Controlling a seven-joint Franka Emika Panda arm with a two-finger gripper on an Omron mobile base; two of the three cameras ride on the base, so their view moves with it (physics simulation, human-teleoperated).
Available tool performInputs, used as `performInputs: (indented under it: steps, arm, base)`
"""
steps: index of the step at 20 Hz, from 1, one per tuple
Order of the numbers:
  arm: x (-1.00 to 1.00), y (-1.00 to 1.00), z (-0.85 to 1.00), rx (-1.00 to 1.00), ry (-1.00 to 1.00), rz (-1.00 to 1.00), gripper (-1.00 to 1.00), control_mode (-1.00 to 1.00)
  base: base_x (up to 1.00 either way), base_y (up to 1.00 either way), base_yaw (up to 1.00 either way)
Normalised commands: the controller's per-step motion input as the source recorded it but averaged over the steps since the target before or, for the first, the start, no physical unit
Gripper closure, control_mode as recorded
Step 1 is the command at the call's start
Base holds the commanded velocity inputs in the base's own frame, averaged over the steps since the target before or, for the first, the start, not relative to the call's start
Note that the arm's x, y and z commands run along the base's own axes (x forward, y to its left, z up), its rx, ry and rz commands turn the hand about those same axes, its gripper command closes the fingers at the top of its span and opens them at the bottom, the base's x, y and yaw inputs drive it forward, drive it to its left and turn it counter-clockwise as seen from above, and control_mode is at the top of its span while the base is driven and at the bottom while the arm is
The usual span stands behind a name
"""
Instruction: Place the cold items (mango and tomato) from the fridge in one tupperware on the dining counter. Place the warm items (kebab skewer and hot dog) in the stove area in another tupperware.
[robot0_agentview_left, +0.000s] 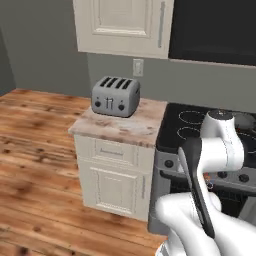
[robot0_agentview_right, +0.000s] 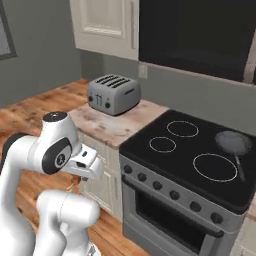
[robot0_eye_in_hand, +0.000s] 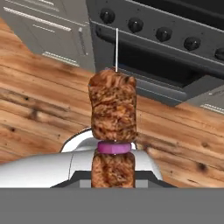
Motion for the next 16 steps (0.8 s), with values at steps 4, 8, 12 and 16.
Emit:
performInputs:
  steps: [4,8,12,16]
  arm:
    - [0.00,0.00,0.00,0.00,0.00,0.00,1.00,1.00]
    - [0.00,0.00,0.00,0.00,0.00,0.00,1.00,1.00]
    - [0.00,0.00,0.00,0.00,0.00,0.00,1.00,1.00]
    - [0.00,0.00,0.00,0.00,0.00,0.00,1.00,1.00]
  base:
    - [0.00,0.17,0.78]
    - [0.08,0.00,0.92]
    - [0.02,0.00,0.99]
    - [0.00,0.00,1.00]
